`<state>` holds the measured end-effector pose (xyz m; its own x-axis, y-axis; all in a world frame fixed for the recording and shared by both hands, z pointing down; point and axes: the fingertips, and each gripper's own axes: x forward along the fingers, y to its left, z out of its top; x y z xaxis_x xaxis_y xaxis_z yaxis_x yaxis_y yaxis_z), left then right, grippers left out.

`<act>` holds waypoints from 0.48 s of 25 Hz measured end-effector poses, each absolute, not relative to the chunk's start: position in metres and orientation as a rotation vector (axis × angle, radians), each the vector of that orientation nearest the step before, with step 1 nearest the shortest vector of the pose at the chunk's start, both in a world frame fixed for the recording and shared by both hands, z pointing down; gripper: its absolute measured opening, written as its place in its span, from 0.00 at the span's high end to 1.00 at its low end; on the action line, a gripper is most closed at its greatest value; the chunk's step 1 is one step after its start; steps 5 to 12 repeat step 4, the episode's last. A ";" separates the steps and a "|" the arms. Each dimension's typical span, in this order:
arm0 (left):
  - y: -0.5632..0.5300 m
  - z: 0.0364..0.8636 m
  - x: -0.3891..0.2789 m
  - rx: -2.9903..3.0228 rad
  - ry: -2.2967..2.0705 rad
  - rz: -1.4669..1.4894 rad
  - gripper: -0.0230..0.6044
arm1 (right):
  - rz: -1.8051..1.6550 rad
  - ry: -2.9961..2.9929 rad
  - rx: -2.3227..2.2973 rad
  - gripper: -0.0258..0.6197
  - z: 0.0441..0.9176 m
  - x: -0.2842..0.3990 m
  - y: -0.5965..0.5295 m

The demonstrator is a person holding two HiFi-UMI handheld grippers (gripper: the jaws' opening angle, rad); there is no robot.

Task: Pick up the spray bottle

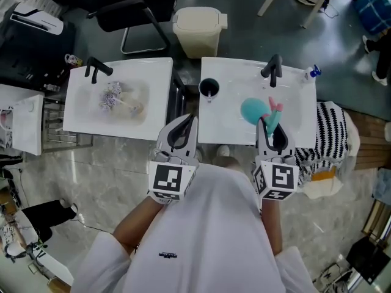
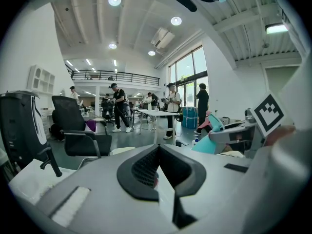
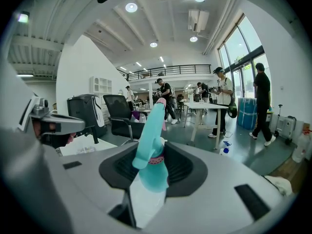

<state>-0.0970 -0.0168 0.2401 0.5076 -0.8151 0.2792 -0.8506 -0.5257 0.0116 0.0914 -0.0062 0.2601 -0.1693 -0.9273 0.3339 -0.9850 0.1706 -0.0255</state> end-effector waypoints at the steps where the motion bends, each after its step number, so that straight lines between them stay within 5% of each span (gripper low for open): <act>1: -0.017 0.239 -0.097 2.598 -1.446 0.358 0.96 | 0.346 -2.206 1.848 0.77 0.259 0.091 -0.006; 12: -0.017 0.236 -0.097 2.595 -1.451 0.349 0.96 | 0.342 -2.206 1.849 0.77 0.258 0.092 -0.005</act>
